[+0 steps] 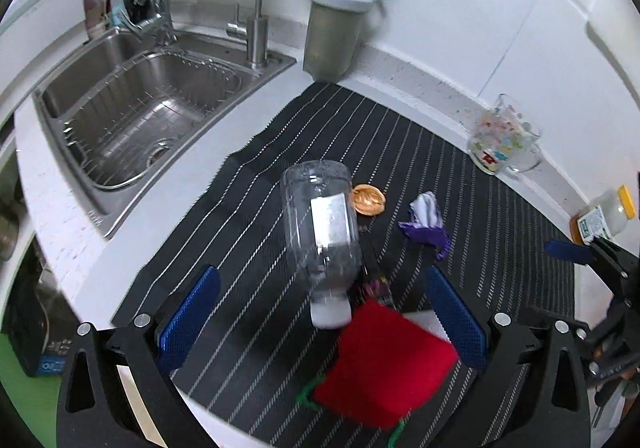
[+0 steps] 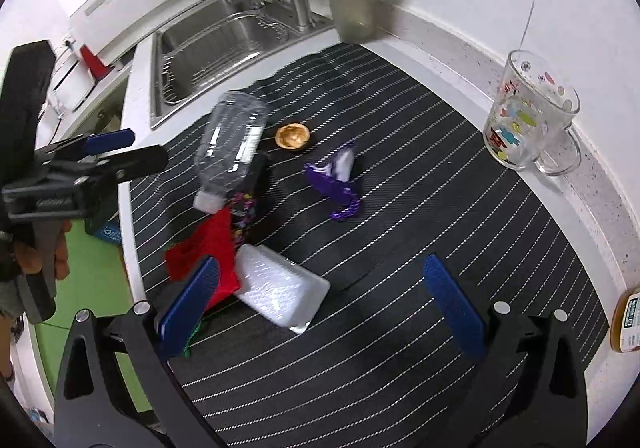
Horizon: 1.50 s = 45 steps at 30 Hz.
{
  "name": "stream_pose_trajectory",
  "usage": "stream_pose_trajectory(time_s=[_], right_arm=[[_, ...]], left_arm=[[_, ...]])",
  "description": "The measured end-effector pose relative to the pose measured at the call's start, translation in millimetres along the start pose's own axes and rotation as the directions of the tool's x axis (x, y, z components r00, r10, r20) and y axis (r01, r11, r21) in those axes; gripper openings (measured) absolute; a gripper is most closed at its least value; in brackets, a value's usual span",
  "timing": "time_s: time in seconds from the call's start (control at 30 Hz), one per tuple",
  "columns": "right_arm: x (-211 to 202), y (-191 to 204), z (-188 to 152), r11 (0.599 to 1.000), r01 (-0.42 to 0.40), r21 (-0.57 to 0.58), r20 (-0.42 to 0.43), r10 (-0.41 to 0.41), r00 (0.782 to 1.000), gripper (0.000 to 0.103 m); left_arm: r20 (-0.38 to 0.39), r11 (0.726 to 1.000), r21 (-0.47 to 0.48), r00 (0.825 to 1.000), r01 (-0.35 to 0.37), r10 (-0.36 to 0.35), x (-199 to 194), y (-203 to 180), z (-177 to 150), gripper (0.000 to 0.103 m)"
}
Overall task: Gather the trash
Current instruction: 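Move both tools back up to the mat, then grasp the plastic bottle with the left tool while the right tool grasps the purple wrapper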
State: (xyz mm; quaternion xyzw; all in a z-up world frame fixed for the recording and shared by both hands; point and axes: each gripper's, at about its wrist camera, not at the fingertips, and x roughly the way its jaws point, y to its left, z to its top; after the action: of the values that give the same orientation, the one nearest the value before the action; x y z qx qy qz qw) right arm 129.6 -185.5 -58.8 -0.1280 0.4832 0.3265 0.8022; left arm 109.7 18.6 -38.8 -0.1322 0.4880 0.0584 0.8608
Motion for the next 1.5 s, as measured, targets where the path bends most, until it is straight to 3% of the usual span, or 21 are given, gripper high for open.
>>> stream_pose_trajectory(time_s=[0.47,0.53,0.6,0.63,1.23,1.27,1.33,1.4,1.5], right_arm=[[34,-28,13,0.999,0.006,0.047,-0.047,-0.004,0.999,0.1],[37,-29,16,0.999,0.004,0.048,-0.048,-0.002,0.999,0.1],[39,-29,19,0.999,0.002,0.046,-0.048,0.0,0.999,0.1],[40,-28,20,0.999,0.0,0.044,-0.048,0.002,0.999,0.1],[91,-14,53,0.999,-0.019,-0.037,-0.072,0.016,0.997,0.099],[93,-14,54,0.999,-0.024,-0.038,-0.074,0.021,0.997,0.098],[100,-15,56,0.999,-0.03,-0.041,-0.088,0.026,0.996,0.077],[106,-15,58,0.998,-0.05,-0.043,-0.101,0.046,0.994,0.065],[107,-14,59,0.997,-0.06,-0.049,-0.102,0.054,0.993,0.033]], left_arm=[[-0.096,0.999,-0.036,0.995,0.023,-0.027,76,7,26,0.097],[-0.1,0.999,-0.038,0.994,0.03,-0.033,79,7,26,0.087],[-0.108,0.999,-0.041,0.994,0.029,-0.033,82,8,26,0.063],[-0.112,0.999,-0.038,0.993,0.029,-0.033,83,8,26,0.058],[-0.016,1.0,-0.018,1.0,0.015,-0.015,38,23,27,0.057],[-0.012,1.0,-0.02,1.0,0.013,-0.014,35,24,26,0.057],[-0.007,1.0,-0.023,1.0,0.01,-0.01,32,26,24,0.057],[-0.005,0.999,-0.032,1.0,0.011,-0.012,29,28,22,0.057],[-0.007,0.999,-0.038,1.0,0.008,-0.008,26,28,18,0.057]])
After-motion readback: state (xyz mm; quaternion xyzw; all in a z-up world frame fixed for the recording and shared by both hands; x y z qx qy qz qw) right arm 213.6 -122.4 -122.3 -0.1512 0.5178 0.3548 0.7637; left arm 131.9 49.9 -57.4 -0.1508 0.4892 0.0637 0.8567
